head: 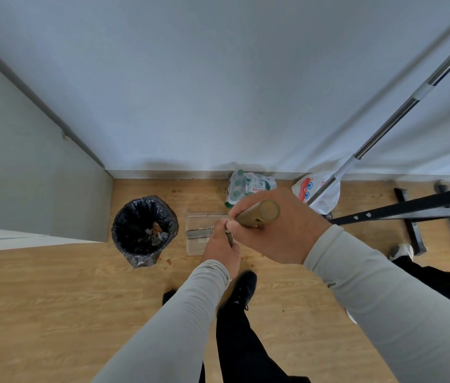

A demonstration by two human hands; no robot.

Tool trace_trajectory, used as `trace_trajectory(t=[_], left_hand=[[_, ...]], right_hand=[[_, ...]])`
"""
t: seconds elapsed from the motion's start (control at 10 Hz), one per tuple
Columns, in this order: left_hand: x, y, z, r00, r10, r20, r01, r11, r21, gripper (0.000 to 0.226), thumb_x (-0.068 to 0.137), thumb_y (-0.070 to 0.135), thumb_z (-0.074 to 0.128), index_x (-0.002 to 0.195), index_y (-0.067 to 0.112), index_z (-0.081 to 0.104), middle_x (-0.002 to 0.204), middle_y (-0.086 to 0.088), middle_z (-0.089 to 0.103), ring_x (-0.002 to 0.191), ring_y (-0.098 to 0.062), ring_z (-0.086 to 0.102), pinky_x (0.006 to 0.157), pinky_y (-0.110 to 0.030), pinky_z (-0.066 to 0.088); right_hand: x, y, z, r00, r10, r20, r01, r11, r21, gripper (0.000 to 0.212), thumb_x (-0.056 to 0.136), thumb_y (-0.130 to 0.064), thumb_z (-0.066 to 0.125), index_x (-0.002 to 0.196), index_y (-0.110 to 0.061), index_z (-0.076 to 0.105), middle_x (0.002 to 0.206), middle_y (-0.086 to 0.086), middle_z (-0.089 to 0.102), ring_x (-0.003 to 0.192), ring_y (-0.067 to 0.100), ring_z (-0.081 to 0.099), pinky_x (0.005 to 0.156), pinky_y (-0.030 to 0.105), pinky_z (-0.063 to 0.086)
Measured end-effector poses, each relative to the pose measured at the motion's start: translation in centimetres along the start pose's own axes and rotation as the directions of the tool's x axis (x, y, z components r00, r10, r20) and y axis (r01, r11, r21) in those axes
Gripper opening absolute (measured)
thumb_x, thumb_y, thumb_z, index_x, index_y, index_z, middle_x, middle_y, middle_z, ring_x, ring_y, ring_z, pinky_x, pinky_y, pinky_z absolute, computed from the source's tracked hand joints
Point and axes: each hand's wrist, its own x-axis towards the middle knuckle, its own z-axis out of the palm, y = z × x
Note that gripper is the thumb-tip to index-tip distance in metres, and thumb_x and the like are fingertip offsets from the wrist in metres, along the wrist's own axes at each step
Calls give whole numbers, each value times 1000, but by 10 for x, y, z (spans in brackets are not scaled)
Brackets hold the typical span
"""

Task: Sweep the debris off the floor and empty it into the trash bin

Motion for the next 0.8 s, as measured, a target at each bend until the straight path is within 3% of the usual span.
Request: trace_trajectory(t=[0.1, 0.2, 0.4, 0.5, 0.6, 0.7, 0.8], left_hand=[[-1, 2, 0, 1000, 3, -31, -1, 999, 44, 35, 91, 13, 58, 92, 35, 30, 78, 7, 59, 65, -9, 58, 53, -24, 43], [-5, 1, 2, 1000, 3, -12, -3, 1000, 20, 30, 90, 19, 54, 105, 39, 38, 88, 5, 66, 75, -15, 66, 67, -37, 58], [-11, 0, 0, 1000, 19, 10, -19, 1000, 3, 41, 89, 22, 56, 127, 34, 45, 101, 7, 65, 84, -14, 64, 72, -33, 54], [-14, -3, -2, 999, 3, 40, -2, 999, -32, 49, 89, 35, 56, 135, 39, 41, 108, 7, 67, 92, -16, 67, 85, -42, 59], [-22, 5, -15, 997, -34, 75, 36, 999, -25, 53, 89, 34, 56, 138, 35, 36, 114, -4, 67, 100, -26, 68, 89, -46, 58], [-30, 15, -33, 993, -7, 120, 7, 1000, 2, 51, 93, 22, 53, 138, 34, 35, 114, -1, 63, 94, -22, 64, 80, -34, 53], [-47, 23, -60, 989, 24, 143, -36, 996, 84, 54, 95, 28, 55, 143, 34, 34, 133, 3, 56, 112, -20, 59, 95, -31, 47]], right_hand=[[-2, -1, 2, 1000, -10, -7, 10, 1000, 4, 38, 84, -43, 54, 83, -9, 73, 74, 6, 73, 69, 22, 68, 63, 39, 59], [-3, 2, 2, 1000, 11, -24, -10, 1000, 8, 29, 88, -36, 59, 83, -11, 73, 75, 4, 73, 70, 19, 67, 67, 37, 58], [-10, 2, 3, 999, 16, -28, -15, 999, 34, 22, 88, -37, 62, 88, -18, 72, 75, -1, 71, 74, 15, 67, 70, 32, 57], [-14, 4, 5, 999, 38, -28, -37, 998, 48, 19, 89, -43, 62, 90, -26, 70, 78, -9, 70, 76, 7, 64, 69, 21, 51], [-15, 8, 7, 996, 88, -16, -87, 994, 64, 26, 89, -48, 62, 100, -25, 69, 93, -13, 72, 86, 4, 65, 81, 22, 53], [-19, 13, 7, 988, 155, 15, -155, 977, 146, 33, 85, -54, 62, 112, -34, 62, 111, -17, 67, 95, 3, 66, 92, 32, 56], [-38, 16, -2, 959, 279, 55, -284, 939, 196, 49, 87, -53, 63, 132, -41, 50, 123, -16, 58, 108, 11, 63, 98, 36, 54]])
